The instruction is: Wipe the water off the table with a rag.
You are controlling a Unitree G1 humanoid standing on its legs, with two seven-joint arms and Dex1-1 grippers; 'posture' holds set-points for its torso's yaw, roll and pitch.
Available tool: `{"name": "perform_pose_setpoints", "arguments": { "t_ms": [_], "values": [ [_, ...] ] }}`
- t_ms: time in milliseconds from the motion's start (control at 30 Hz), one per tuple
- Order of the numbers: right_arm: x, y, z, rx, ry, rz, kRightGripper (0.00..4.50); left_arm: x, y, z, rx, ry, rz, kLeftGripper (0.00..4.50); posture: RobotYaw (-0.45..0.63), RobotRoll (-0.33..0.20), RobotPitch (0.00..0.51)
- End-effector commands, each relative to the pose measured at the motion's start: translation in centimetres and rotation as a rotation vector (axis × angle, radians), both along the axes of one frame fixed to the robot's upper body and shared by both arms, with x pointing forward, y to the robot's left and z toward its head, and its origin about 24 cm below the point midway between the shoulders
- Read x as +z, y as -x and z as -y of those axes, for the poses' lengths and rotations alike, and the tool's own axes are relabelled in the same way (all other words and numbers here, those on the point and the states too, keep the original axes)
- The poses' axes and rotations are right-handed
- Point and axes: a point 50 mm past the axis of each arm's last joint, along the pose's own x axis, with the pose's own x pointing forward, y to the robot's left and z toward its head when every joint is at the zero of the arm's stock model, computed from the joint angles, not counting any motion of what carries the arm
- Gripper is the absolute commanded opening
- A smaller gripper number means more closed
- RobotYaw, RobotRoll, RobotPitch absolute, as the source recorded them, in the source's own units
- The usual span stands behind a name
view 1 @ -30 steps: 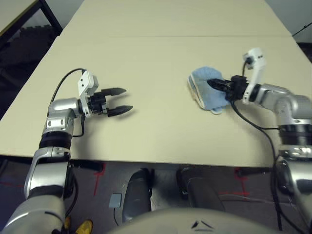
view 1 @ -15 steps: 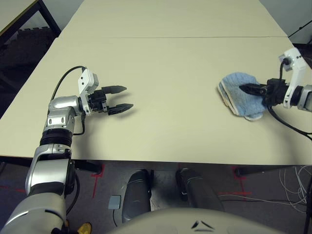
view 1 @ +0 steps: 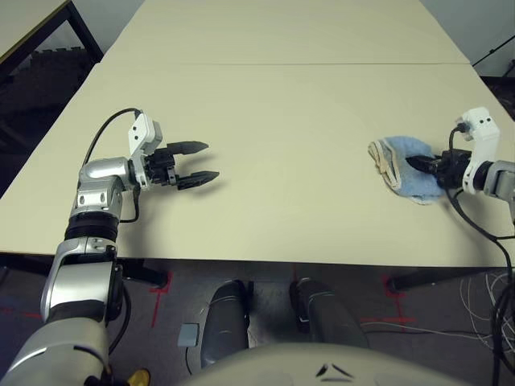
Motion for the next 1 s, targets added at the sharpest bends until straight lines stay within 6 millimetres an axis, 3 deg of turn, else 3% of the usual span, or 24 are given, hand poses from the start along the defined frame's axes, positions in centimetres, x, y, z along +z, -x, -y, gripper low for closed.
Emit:
{"name": "perform_pose_setpoints", "arguments": {
  "t_ms": [33,133,167,367,567,667,833,1000],
  "values": [
    [2.7,-0.5,0.3,-0.004,-0.065,0.134,3.17,0.1,0.1,-0.3,0.020,0.001,0.002,4.50,-0.25,0.000,0.118],
    [4.4,-0.5,0.6,0.003,-0.107,0.203,4.36,0.2,0.0,-0.4,0.038,0.022,0.006,4.50,-0.25,0.000,0.118],
    [5.1,-0.5,0.8,0.006,-0.109,0.236,4.48,0.3,-0.1,-0.4,0.054,0.039,0.011,4.50,-0.25,0.000,0.119],
    [6.9,-0.4,1.5,-0.030,-0.145,0.393,4.48,1.0,-1.0,-0.8,0.209,0.110,0.096,4.50,-0.25,0.000,0.116],
    [5.5,0.4,2.1,-0.109,-0.171,0.539,4.48,0.9,-2.0,-2.3,0.576,0.205,0.215,4.50,-0.23,0.000,0.120],
    [3.8,0.9,2.7,-0.161,-0.174,0.497,4.48,0.3,-1.7,-3.0,0.639,0.193,0.229,4.50,-0.22,0.000,0.123],
    [2.2,1.6,2.0,-0.077,-0.190,0.345,4.48,0.2,-1.6,-2.9,0.626,0.190,0.222,4.50,-0.22,0.000,0.133],
    [3.5,1.8,2.0,-0.035,-0.183,0.384,4.48,0.8,-1.9,-3.3,0.698,0.242,0.251,4.50,-0.22,0.000,0.146]
  ]
}}
